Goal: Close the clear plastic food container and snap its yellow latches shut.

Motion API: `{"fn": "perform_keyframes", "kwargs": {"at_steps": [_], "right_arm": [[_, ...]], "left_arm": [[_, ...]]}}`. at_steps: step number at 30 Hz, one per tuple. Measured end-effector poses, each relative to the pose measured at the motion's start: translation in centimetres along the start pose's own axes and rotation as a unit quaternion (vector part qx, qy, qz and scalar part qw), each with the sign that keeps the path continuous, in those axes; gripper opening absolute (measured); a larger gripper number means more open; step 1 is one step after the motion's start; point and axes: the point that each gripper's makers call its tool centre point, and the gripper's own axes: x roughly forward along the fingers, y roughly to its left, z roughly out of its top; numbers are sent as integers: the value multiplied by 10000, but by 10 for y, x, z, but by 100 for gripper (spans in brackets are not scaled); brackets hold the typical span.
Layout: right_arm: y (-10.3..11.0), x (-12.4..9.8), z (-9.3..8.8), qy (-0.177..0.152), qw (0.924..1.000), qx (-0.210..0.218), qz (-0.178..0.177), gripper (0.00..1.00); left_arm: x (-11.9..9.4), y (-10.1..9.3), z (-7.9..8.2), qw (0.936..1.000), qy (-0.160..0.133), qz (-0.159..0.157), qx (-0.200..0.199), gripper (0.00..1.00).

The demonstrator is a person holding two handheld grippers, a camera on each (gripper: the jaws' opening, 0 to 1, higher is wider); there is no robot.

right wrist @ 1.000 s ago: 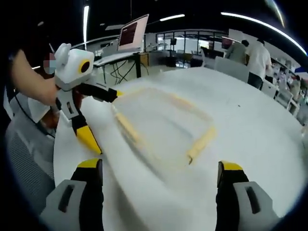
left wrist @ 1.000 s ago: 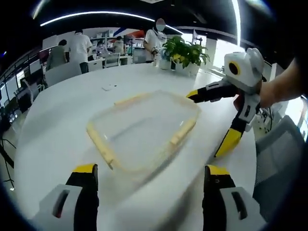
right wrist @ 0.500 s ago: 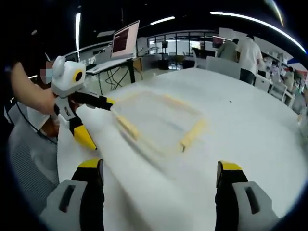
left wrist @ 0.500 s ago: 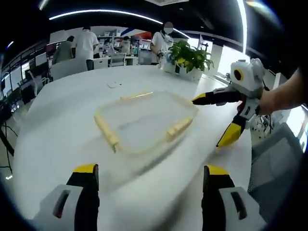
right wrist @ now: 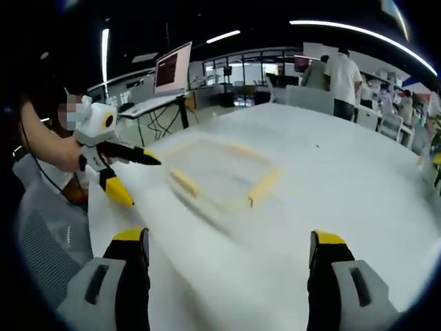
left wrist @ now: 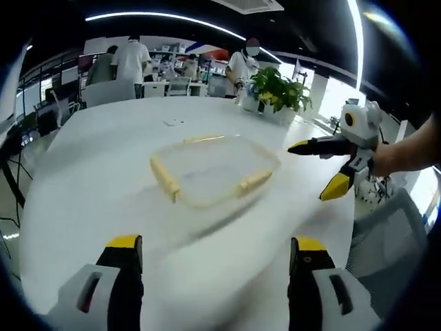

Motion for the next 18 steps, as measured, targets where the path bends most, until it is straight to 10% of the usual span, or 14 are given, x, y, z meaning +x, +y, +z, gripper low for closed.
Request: {"fn": "perform_keyframes", "kwargs": {"at_steps": [18], "right_arm": [[-5, -53, -16, -167, 9984, 422, -338, 94]], "left_arm": [[-27, -17, -23, 9998, 45, -58, -183, 84]]}}
